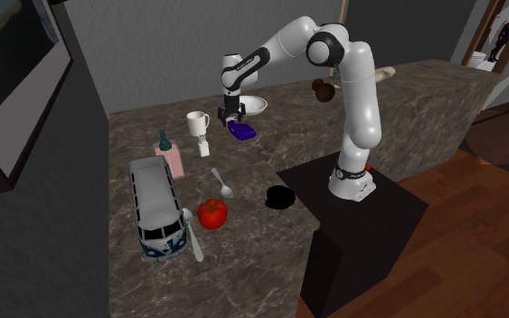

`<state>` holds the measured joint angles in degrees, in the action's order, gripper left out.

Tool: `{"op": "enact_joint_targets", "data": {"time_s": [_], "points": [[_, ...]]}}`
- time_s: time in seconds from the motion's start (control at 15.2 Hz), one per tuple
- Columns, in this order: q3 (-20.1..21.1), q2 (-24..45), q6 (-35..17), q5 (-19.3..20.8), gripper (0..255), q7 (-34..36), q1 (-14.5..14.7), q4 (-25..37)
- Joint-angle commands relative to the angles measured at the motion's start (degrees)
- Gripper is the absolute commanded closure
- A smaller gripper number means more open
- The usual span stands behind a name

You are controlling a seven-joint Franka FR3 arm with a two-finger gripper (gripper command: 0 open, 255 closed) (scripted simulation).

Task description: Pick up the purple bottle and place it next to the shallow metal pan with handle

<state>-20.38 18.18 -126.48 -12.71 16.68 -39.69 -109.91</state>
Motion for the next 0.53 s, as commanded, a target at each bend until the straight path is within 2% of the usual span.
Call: {"op": "enact_joint_targets", "data": {"time_s": [0.0,0.2,0.46], "points": [[-0.25,-1.0,1.59,0.58,0,0.37,0.09,0.67],[-0.83,-3.46,6.13,2.0,0,1.29,0.25,2.96],[-0.82,-3.46,6.13,2.01,0,1.29,0.24,2.96]]}}
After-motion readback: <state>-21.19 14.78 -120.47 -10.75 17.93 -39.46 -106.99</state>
